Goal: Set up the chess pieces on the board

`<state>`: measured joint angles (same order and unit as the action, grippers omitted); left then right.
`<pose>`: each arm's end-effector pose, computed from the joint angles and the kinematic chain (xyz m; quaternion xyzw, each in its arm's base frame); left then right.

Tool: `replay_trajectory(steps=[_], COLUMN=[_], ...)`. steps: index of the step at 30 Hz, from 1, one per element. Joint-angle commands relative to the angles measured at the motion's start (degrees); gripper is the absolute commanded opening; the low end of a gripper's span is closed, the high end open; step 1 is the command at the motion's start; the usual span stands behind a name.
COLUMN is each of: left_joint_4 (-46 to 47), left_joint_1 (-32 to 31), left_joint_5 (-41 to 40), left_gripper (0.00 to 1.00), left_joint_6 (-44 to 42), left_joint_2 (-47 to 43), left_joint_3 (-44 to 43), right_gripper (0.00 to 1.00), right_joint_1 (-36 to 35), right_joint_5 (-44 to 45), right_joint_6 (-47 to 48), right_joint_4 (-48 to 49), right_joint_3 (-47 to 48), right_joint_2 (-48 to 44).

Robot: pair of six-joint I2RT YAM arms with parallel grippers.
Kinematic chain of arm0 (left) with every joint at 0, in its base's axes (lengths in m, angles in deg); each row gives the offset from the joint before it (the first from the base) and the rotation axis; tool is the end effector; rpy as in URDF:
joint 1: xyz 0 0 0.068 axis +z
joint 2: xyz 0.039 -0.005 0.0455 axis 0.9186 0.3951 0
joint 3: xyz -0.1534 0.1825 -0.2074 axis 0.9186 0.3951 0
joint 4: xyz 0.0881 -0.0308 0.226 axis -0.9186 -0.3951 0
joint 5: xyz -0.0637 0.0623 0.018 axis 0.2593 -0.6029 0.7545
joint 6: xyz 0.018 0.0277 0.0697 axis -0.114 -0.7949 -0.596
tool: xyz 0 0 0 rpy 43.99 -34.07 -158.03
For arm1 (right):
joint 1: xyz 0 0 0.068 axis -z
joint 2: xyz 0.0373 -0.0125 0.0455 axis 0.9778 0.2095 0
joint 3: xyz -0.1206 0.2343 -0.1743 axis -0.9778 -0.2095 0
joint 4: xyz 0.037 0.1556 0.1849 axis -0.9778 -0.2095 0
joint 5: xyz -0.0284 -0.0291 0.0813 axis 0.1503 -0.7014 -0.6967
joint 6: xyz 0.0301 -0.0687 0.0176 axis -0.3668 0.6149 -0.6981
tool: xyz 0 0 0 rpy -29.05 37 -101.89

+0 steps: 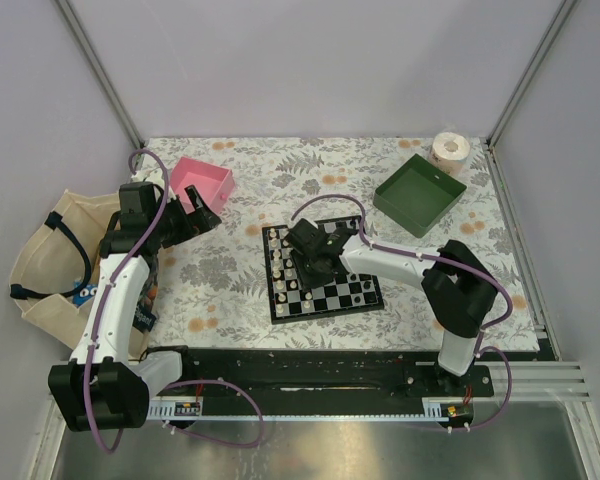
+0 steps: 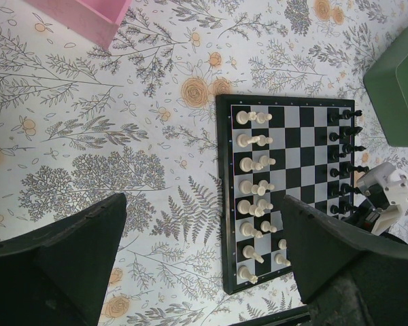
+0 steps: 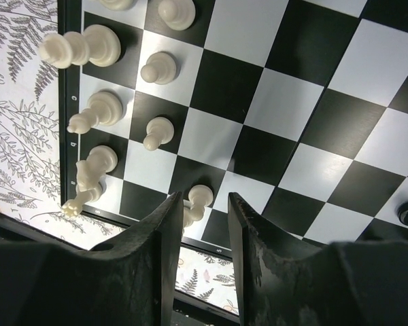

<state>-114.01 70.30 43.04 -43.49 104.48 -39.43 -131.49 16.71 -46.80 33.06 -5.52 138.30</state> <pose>0.2129 -0.0074 0.3367 -0.1349 0.8874 -0.2099 0.3877 0.2281 0.3025 0.2226 -0.2154 0.9517 0.1186 0.1840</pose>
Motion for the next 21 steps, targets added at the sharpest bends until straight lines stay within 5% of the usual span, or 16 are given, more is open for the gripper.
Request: replay_trajectory(steps=[1,21], left_joint_4=[1.7,1.7], left_joint_1=[0.2,0.2], left_joint_5=[1.5,1.5], left_gripper=[0.99,0.99], left_joint_6=[-0.6,-0.6], left_joint_2=[-0.4,-0.4], left_joint_3=[-0.4,-0.5], right_gripper=[0.41,0.29], right_joint_1=[-0.6,-0.9], right_joint_5=[-1.0,-3.2], right_joint_6=[-1.5,-1.7], right_joint_4=[2.1,1.8], right_joint_3=[-1.5,-1.9], right_joint_2=[-2.4,-1.6])
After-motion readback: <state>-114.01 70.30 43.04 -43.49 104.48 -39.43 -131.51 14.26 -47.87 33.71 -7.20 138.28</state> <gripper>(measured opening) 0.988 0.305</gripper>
